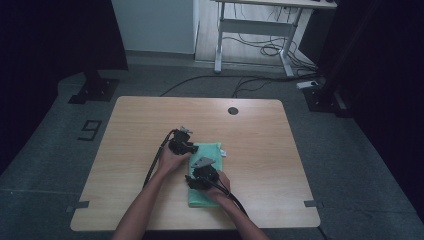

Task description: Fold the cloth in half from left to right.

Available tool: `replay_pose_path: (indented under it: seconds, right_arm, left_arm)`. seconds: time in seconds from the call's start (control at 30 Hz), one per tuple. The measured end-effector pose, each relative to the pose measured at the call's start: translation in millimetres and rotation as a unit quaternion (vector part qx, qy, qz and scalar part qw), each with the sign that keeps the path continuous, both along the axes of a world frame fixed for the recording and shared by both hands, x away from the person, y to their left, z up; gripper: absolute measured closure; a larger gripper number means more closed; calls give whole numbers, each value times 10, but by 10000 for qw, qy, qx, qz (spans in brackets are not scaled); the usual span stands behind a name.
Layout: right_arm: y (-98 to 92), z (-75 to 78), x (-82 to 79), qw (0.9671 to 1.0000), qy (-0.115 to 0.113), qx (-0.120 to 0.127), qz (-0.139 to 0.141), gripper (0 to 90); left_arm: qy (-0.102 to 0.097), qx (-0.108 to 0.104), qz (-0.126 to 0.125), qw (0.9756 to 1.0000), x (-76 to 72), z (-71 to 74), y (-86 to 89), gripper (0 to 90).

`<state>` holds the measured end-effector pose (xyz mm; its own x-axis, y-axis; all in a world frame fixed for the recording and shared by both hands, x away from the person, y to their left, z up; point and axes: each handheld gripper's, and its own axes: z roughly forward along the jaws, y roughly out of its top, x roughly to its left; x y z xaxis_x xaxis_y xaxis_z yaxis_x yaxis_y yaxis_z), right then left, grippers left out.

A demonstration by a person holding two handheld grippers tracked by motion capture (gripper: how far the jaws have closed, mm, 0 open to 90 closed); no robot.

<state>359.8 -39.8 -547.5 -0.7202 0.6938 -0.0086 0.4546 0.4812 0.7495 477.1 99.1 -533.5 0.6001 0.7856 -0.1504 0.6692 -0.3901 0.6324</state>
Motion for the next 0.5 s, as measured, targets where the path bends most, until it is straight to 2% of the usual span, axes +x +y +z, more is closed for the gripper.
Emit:
replay_pose_path:
  seconds: [0.07,0.2,0.3,0.4,0.47,0.5]
  right_arm:
    - [-53,7,-4,9995,107,278,-110,431]
    - [-102,22,100,9979,117,460,-446,436]
    - [-63,42,196,9974,35,425,-587,443]
    - [-53,93,251,9957,67,655,-653,464]
    - [-45,109,275,9964,-29,505,-676,467]
    - [-47,104,299,9966,-4,430,-703,467]
  left_arm:
    - [-8,20,-1,10000,-2,1,-3,660]
    - [-8,26,14,10000,-4,1,-7,661]
    - [-21,13,16,10000,-7,-2,-5,661]
    - [-29,-2,4,10000,-5,-5,2,662]
    - [-32,-5,-9,10000,-4,-6,4,663]
    - [-19,-2,-8,10000,-3,-4,7,663]
